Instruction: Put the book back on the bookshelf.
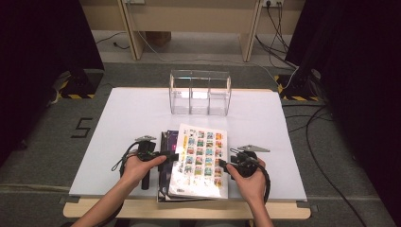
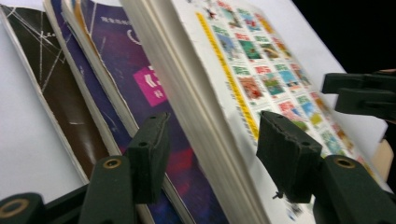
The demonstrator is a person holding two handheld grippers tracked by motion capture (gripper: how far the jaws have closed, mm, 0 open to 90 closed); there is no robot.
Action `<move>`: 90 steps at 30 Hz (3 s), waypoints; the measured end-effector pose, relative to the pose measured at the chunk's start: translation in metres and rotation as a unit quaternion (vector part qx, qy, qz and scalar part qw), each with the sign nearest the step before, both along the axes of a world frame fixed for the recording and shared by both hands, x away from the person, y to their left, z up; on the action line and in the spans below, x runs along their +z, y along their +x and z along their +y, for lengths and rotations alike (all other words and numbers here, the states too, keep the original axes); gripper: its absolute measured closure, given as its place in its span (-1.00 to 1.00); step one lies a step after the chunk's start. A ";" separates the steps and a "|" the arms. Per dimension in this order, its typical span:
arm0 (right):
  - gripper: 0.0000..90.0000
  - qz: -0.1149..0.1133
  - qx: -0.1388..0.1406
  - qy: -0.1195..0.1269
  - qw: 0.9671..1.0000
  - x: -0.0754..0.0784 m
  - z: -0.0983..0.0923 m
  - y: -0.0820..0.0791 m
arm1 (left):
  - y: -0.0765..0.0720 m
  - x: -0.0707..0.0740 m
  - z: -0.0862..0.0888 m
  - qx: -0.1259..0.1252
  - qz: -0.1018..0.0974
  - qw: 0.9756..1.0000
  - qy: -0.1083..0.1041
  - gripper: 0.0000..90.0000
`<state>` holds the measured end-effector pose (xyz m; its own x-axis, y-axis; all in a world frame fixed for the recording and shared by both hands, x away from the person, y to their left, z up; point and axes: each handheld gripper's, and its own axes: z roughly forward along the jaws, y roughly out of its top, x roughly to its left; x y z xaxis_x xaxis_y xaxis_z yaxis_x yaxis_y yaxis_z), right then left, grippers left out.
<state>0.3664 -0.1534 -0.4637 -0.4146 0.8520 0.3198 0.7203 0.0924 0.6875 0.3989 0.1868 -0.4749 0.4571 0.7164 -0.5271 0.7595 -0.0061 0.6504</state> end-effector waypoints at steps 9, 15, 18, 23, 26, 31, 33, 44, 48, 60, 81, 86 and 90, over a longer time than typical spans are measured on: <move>-0.14 0.030 0.009 0.004 1.000 -0.003 0.007 0.008 | 0.005 0.000 -0.008 -0.001 0.022 1.000 -0.007 -0.01; -0.16 0.035 0.012 0.001 0.999 -0.003 0.008 0.014 | 0.006 0.000 -0.013 0.002 0.032 0.999 -0.008 -0.01; -0.15 0.039 0.013 -0.003 0.999 -0.002 0.009 0.015 | 0.006 0.001 -0.013 0.006 0.035 0.999 -0.004 0.04; -0.13 0.044 0.010 -0.004 0.999 -0.001 0.010 0.017 | 0.006 0.011 -0.009 0.023 0.048 0.998 -0.026 0.29; -0.12 0.044 0.006 -0.002 0.999 -0.001 0.011 0.017 | 0.003 0.018 -0.011 0.024 0.042 0.998 -0.050 0.30; -0.12 0.038 0.003 0.000 0.999 -0.002 0.013 0.017 | -0.005 0.017 -0.016 0.026 0.056 0.996 -0.069 0.30; -0.12 0.036 0.005 -0.004 0.999 -0.001 0.013 0.018 | -0.011 0.008 -0.019 0.010 0.095 0.992 -0.087 0.30; -0.04 0.043 0.017 0.004 0.999 0.003 0.011 0.028 | -0.018 -0.008 -0.022 -0.005 0.105 0.988 -0.112 0.60; -0.06 0.052 0.005 0.016 0.998 0.005 0.004 0.049 | -0.019 -0.012 -0.022 0.007 0.112 0.986 -0.123 0.62; -0.15 0.089 0.003 0.004 0.996 0.004 0.002 0.092 | -0.014 -0.013 -0.032 0.022 0.107 0.986 -0.128 0.65; -0.30 0.129 -0.021 0.093 0.987 -0.016 -0.007 0.122 | 0.003 -0.006 -0.041 -0.003 0.104 0.991 -0.080 0.52; 0.01 0.132 -0.024 0.098 0.986 -0.009 -0.013 0.123 | 0.005 -0.003 -0.038 -0.017 0.107 0.993 -0.055 0.44; 0.16 0.124 -0.020 0.085 0.988 -0.002 -0.012 0.122 | 0.005 0.000 -0.037 -0.024 0.106 0.993 -0.040 0.43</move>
<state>0.4887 -0.1655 -0.4661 -0.2730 0.7914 0.5469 0.8696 -0.0402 0.4922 0.4040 0.1497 -0.4750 0.3616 0.6492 -0.6691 0.8799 -0.0005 0.4751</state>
